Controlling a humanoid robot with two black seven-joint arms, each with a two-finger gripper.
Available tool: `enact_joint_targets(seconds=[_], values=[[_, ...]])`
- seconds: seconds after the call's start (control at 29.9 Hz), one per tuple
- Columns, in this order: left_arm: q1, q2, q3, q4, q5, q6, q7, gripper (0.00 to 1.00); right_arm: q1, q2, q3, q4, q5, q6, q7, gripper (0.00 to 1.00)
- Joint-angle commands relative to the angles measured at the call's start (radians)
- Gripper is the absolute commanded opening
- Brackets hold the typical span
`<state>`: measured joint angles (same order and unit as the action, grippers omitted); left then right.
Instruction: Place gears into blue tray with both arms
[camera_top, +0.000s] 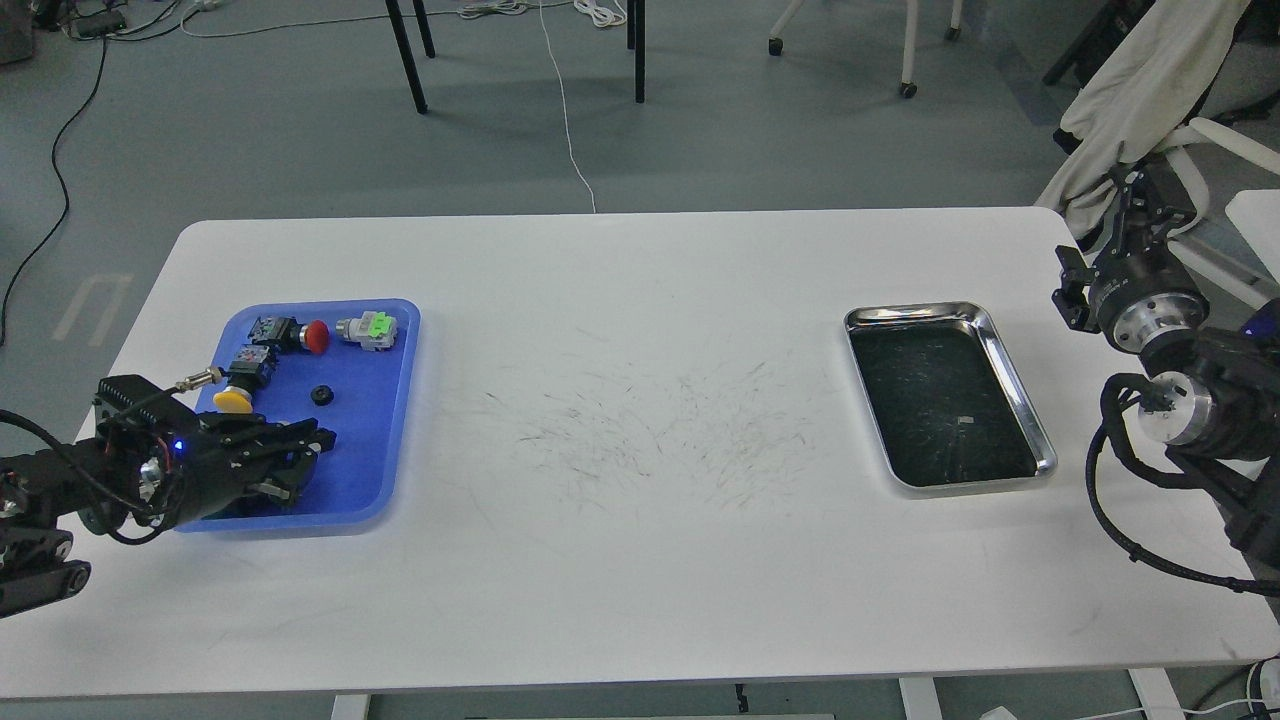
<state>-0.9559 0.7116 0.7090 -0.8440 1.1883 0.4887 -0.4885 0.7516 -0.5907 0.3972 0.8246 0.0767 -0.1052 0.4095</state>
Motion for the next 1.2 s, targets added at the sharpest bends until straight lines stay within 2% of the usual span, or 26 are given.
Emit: enact_joint_targets(seconds=[0.0,0.1,0.37,0.53,0.67,0.74,0.84,0.97,1.04,1.1,1.17], values=[[0.000,0.029,-0.051,-0.013,0.001,0.000,0.000,0.45,0.000,0.000,0.000,0.001,0.000,0.001,0.000,0.97],[0.002,0.057,-0.075,-0.030,0.002,0.000,0.000,0.54,0.000,0.000,0.000,0.001,0.000,-0.001,0.000,0.97],[0.002,0.091,-0.097,-0.081,0.008,0.000,0.000,0.54,0.002,0.000,-0.011,0.001,0.000,0.001,0.002,0.97],[0.002,0.107,-0.127,-0.093,-0.003,0.000,0.000,0.60,0.002,0.000,-0.012,0.010,0.000,-0.001,0.003,0.97],[0.003,0.138,-0.224,-0.098,-0.013,0.000,0.000,0.64,0.003,-0.001,-0.012,0.016,0.000,0.001,0.003,0.97],[0.005,0.157,-0.284,-0.107,-0.056,0.000,0.000,0.73,0.006,-0.001,-0.012,0.014,0.000,0.001,0.002,0.97],[0.003,0.169,-0.350,-0.112,-0.151,0.000,0.000,0.80,0.011,-0.001,-0.012,0.016,0.000,-0.001,0.003,0.98],[0.002,0.184,-0.420,-0.132,-0.202,0.000,0.000,0.82,0.015,-0.001,-0.012,0.021,0.000,-0.001,0.003,0.98],[0.002,0.193,-0.485,-0.135,-0.211,-0.004,0.000,0.88,0.017,-0.003,-0.012,0.024,-0.002,-0.001,0.003,0.98],[0.003,0.190,-0.569,-0.136,-0.248,-0.028,0.000,0.98,0.017,-0.003,-0.012,0.027,-0.005,-0.002,0.003,0.98],[0.005,0.186,-0.647,-0.133,-0.309,-0.085,0.000,0.98,0.018,-0.003,-0.012,0.028,-0.014,-0.004,0.002,0.98]])
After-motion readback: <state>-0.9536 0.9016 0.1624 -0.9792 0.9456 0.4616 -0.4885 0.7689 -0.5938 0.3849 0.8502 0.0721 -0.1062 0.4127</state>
